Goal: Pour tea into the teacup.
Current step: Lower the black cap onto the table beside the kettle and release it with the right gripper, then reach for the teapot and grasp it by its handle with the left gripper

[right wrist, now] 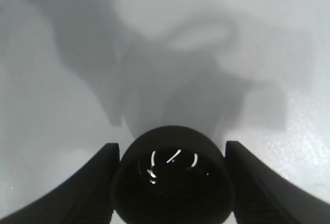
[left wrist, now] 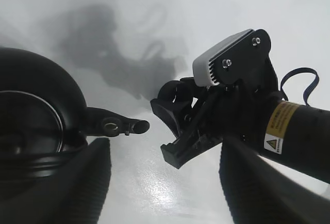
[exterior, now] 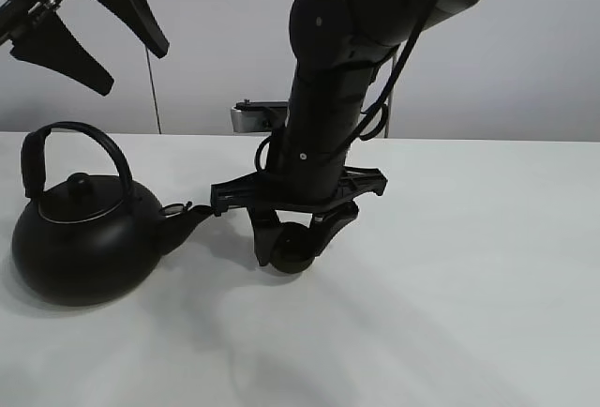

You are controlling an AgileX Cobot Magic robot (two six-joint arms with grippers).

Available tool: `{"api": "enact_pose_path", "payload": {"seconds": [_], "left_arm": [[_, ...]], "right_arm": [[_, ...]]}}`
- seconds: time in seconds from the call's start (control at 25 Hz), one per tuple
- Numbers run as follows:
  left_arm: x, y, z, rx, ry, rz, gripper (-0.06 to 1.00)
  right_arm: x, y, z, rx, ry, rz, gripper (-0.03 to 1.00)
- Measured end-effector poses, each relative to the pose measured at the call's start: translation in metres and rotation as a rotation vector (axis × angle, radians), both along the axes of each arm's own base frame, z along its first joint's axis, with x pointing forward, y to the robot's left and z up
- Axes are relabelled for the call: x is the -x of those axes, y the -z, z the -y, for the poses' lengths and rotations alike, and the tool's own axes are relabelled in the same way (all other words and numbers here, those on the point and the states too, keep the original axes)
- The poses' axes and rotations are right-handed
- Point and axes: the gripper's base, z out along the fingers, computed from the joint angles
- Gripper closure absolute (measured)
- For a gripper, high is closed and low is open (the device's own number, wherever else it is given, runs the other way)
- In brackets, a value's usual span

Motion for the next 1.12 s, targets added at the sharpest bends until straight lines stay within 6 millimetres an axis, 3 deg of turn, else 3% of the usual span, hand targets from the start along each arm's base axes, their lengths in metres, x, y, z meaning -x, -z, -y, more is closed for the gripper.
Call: {"api": "enact_pose_path", "payload": {"seconds": [0.52, 0.72, 1.12], "left_arm": [[0.0, 0.0, 0.0, 0.0, 0.0, 0.0, 0.49], [0.0, 0.0, 0.0, 0.0, 0.0, 0.0, 0.49], [0.0, 0.0, 0.0, 0.0, -0.001, 0.001, 0.49]], "right_arm": [[0.002, 0.007, 0.001, 0.029, 0.006, -0.048, 0.57], [0.003, 0.006, 0.002, 0.029, 0.006, -0.048, 0.42], [0.001, -0.039, 0.011, 0.023, 0.012, 0.051, 0.39]]}}
